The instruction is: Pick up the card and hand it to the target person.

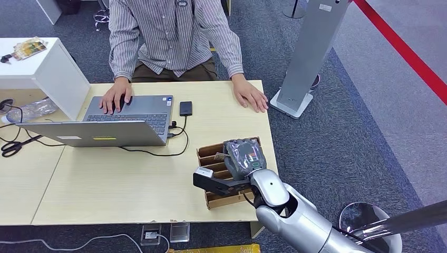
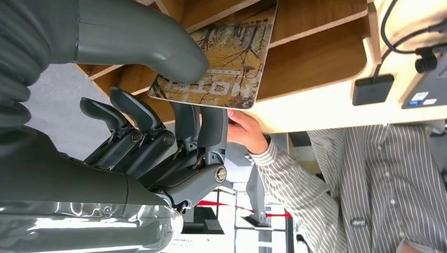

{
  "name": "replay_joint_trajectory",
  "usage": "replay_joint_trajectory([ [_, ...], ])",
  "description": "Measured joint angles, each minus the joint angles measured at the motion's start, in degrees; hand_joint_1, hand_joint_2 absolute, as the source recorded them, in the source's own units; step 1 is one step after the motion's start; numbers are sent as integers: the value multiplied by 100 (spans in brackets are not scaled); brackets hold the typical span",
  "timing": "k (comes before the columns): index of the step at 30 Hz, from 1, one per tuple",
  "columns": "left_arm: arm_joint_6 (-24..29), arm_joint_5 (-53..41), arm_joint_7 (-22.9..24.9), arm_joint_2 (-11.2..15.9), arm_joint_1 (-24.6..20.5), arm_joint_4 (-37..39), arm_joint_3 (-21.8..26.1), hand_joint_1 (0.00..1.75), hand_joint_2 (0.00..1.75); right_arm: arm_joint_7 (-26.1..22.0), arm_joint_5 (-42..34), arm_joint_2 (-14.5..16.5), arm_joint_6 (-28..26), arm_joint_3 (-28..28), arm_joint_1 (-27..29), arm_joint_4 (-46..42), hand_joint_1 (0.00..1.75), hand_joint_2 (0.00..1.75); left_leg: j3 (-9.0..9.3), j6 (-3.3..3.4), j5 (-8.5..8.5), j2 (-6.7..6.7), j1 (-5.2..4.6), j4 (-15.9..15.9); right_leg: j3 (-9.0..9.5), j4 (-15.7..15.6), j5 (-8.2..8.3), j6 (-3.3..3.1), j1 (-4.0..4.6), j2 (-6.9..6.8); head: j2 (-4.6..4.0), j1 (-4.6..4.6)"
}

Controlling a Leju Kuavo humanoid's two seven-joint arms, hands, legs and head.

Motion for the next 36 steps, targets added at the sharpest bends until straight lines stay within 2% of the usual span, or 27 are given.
replay_joint_trajectory([
  [12,82,38,-45,0,9,0,1,0,175,-88,43,-11,-362,-151,27,-95,175,175,-1,0,0,0,0,0,0,0,0,0,0,0,-1,1],
  [16,79,44,-43,1,16,0,1,0,175,-229,-523,-91,-191,-285,-30,-333,175,175,0,0,0,0,0,0,0,0,0,0,0,0,-2,1],
  [21,54,66,-43,12,29,1,2,0,175,-443,-1827,-272,52,-507,-190,-833,175,175,0,0,1,0,0,1,0,0,0,0,0,0,-1,2],
  [24,37,91,-45,18,33,1,2,0,175,-508,-2125,-400,-15,-654,-351,-1159,175,175,1,0,1,0,0,1,0,0,0,0,0,0,-2,-1],
  [29,34,109,-67,18,33,0,2,0,175,-809,-1964,-480,-576,-850,-508,-1434,175,175,0,0,0,0,0,0,0,0,0,0,0,0,0,-1],
  [36,39,111,-86,9,21,0,2,0,175,-1325,-1066,-456,-2033,-909,-536,-1227,175,175,-2,0,0,-1,0,0,1,0,0,0,0,-1,-1,-1],
])
